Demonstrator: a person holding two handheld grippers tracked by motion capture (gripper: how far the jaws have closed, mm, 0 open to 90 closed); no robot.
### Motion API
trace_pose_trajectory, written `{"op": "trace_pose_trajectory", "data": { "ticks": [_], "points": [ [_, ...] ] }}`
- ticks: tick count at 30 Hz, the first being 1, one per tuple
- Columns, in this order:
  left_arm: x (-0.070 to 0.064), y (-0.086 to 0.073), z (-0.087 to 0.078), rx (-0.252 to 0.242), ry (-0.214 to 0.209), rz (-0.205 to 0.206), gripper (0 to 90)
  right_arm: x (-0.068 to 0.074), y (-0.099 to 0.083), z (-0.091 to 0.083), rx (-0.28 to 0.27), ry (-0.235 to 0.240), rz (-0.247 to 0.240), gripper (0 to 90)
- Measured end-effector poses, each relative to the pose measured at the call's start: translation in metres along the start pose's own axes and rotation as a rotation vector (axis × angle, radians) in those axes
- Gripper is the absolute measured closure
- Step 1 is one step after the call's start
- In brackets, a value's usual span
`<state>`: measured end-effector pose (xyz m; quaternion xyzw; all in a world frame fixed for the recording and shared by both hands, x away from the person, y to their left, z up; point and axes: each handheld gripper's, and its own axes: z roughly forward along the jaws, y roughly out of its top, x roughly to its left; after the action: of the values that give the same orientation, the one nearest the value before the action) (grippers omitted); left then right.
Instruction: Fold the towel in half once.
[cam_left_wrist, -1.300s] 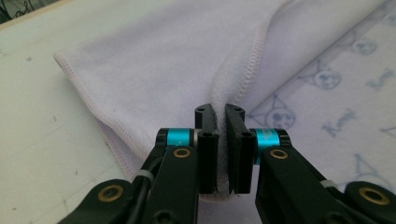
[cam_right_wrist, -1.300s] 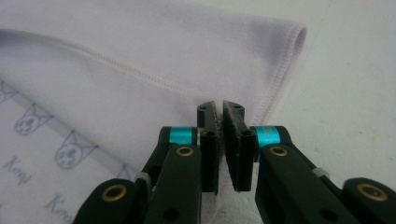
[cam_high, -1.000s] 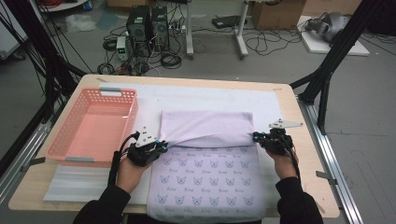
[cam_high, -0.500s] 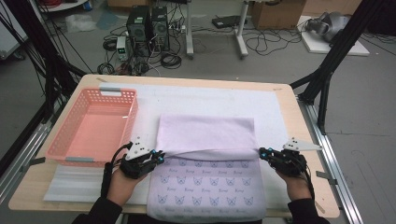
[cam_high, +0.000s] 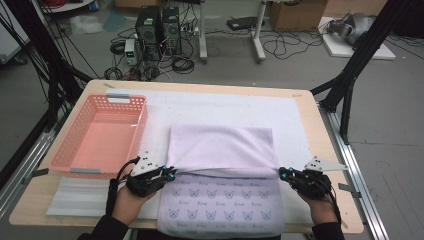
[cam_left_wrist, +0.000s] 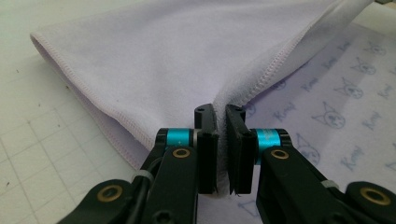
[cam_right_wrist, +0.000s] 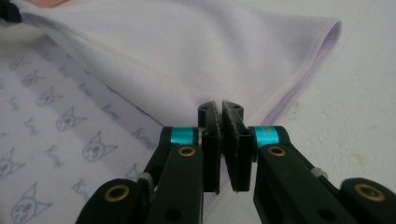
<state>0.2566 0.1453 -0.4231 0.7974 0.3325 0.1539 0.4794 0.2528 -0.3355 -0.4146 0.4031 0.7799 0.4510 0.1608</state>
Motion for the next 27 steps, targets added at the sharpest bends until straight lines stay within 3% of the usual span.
{"op": "trace_pose_trajectory", "data": {
  "ticks": [14, 19, 27],
  "points": [
    [-0.008, -0.014, -0.020, 0.000, -0.049, -0.045, 82.9, 0.017, -0.005, -0.017, 0.020, 0.035, -0.030, 85.9],
    [-0.014, -0.021, -0.026, 0.032, -0.097, -0.046, 82.9, 0.023, -0.011, -0.021, 0.045, 0.042, -0.031, 85.9],
    [-0.017, -0.026, -0.029, 0.062, -0.132, -0.046, 80.8, 0.032, -0.022, -0.027, 0.090, 0.056, -0.055, 85.8]
  ]
}}
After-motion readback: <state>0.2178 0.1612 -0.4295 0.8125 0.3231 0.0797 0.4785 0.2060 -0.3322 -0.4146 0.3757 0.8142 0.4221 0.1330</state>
